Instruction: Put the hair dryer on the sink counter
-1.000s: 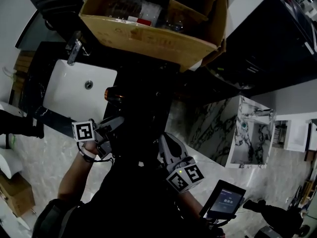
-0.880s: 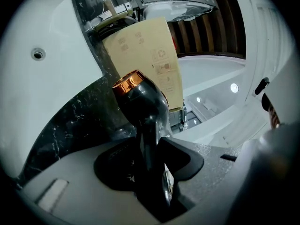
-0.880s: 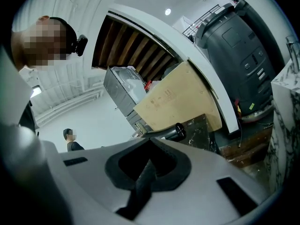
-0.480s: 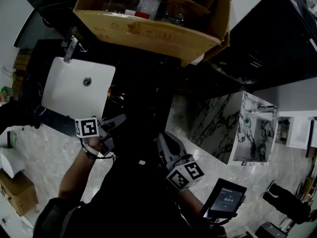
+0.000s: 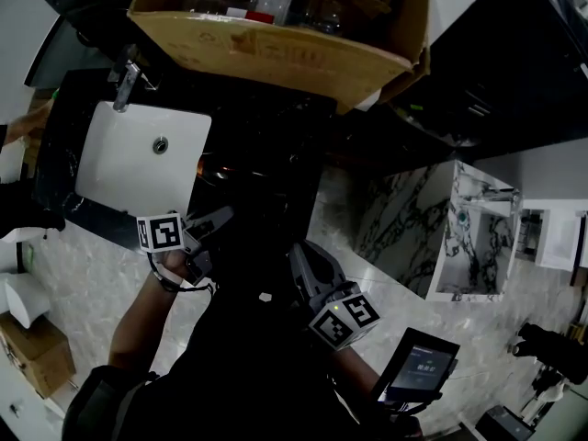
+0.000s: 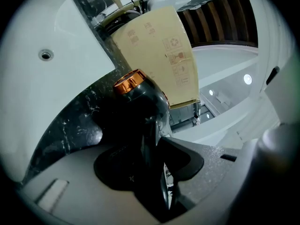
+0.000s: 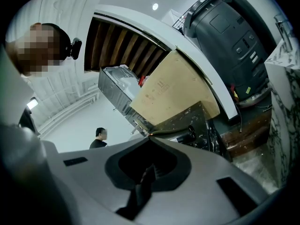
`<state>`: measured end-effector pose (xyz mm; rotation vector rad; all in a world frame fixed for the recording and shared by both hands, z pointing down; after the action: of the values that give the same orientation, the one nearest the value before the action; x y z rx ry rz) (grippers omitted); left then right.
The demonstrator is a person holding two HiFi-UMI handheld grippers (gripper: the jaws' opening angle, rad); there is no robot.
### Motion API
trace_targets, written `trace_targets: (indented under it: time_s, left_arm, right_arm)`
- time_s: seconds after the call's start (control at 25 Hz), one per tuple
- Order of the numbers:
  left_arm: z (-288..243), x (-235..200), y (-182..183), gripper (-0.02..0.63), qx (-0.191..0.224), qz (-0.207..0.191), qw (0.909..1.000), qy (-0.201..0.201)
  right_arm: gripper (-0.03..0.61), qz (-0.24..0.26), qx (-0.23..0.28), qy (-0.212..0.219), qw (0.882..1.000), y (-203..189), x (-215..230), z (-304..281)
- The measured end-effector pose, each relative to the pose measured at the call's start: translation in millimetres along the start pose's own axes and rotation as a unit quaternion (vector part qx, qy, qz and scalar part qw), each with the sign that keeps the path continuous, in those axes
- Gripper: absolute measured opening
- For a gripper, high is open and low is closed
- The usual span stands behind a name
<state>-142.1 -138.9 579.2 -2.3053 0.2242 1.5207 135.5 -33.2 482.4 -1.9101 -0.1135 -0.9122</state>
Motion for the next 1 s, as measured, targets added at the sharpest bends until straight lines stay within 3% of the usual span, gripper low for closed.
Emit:
trace_targets:
  time_s: [0.56,1.0]
  left_arm:
    - [-0.3,4.9,-8.9,0.172,0.008,-0.028,0.9981,0.055]
    - [0.6,7.7,-15.3,0.179,0.012,-0.030,0.9940,0.104]
  right_arm:
    - [-0.005,-0.022,0.001,-0.003,1.000,-4.3,3.1,6.8]
    - [-0.005,-0.010,0.004,0.014,1.000,-6.8,-1.0,11.2]
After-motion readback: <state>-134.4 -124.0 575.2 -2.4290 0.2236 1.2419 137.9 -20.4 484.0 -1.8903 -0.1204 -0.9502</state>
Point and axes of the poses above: the fingertips, and each gripper's own axes: z backward along the fingers, x to its right, y out of its top, the point moved 10 cm from there along z, backward along the fingers, and after that the axes turned 4 degrees about z, right-handed, at the moved point
